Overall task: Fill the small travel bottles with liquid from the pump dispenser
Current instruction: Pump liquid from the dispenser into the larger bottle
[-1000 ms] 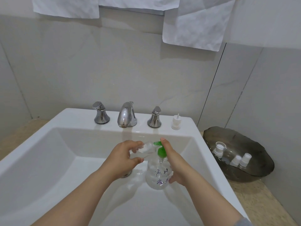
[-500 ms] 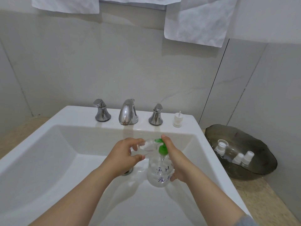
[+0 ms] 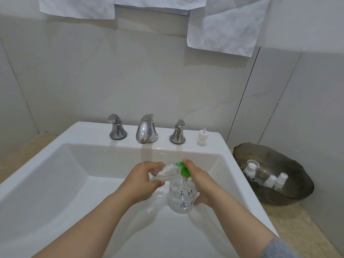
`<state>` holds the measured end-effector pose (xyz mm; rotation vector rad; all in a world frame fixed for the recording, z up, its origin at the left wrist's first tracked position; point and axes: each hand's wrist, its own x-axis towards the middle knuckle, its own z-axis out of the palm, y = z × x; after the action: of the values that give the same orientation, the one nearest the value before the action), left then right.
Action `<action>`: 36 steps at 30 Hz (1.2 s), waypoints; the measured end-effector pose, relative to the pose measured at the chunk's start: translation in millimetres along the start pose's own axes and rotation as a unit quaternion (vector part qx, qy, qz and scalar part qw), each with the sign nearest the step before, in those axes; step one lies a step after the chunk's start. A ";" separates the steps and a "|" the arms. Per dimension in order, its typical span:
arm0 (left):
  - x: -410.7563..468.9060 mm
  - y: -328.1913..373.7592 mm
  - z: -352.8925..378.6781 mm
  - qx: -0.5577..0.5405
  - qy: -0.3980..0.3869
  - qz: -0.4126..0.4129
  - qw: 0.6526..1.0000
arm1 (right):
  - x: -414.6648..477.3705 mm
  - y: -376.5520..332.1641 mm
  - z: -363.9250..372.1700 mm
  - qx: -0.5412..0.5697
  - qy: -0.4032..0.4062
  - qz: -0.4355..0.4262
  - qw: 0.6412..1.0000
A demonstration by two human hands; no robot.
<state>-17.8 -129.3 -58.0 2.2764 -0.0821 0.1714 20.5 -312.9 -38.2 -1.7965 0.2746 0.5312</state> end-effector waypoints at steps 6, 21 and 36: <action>-0.2 -1.9 0.5 -0.004 -0.001 -0.002 1.000 | -0.1 -0.4 1.3 0.002 0.002 0.000 1.000; 1.2 5.8 -5.8 -0.035 0.021 0.008 0.999 | 8.4 4.7 -2.0 0.010 -0.039 0.033 0.999; 1.1 2.5 -2.8 -0.033 0.022 0.004 0.999 | 7.2 2.2 -1.0 0.027 -0.018 0.030 0.999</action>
<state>-17.2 -128.8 -54.1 2.2067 -0.0720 0.2189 25.9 -313.8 -43.4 -1.7300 0.3157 0.5924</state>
